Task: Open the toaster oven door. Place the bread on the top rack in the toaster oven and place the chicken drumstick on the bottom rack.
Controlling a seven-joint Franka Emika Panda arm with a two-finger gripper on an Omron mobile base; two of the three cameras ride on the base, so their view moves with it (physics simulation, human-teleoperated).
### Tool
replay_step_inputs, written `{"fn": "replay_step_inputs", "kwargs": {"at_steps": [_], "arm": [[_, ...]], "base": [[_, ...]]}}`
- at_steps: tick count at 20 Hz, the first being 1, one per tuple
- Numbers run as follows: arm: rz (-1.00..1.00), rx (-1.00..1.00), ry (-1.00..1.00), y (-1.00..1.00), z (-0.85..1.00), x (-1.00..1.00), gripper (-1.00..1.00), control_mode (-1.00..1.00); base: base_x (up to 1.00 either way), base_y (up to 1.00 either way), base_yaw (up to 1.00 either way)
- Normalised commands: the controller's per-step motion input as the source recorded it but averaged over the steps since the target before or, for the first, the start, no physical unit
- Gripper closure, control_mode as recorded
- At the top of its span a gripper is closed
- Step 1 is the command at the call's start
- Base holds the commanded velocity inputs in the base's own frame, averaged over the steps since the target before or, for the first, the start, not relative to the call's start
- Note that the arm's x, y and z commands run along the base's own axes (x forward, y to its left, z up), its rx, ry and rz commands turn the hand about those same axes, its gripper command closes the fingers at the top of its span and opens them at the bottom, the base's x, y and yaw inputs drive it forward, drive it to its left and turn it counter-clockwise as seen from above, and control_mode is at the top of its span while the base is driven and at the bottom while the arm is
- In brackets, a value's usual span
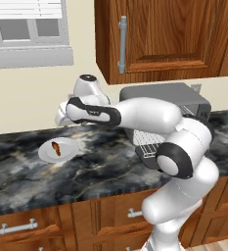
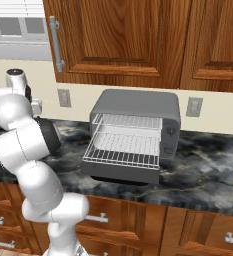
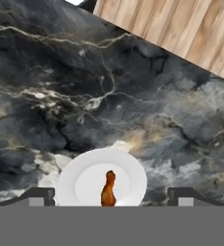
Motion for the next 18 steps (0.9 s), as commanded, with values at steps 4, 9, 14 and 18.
{"fn": "replay_step_inputs", "kwargs": {"at_steps": [4, 9, 14, 18], "arm": [[0.06, -0.06, 0.0, 0.19, -0.19, 0.11, -1.0, -1.0], [0.05, -0.04, 0.0, 0.11, -0.23, 0.21, -1.0, -1.0], [0.04, -0.03, 0.0, 0.07, -0.38, 0.37, -1.0, -1.0], [0.03, -0.05, 0.0, 0.16, -0.4, 0.28, -1.0, -1.0]], "base": [[0.0, 0.0, 0.0], [0.0, 0.0, 0.0], [0.0, 0.0, 0.0], [0.0, 0.0, 0.0]]}}
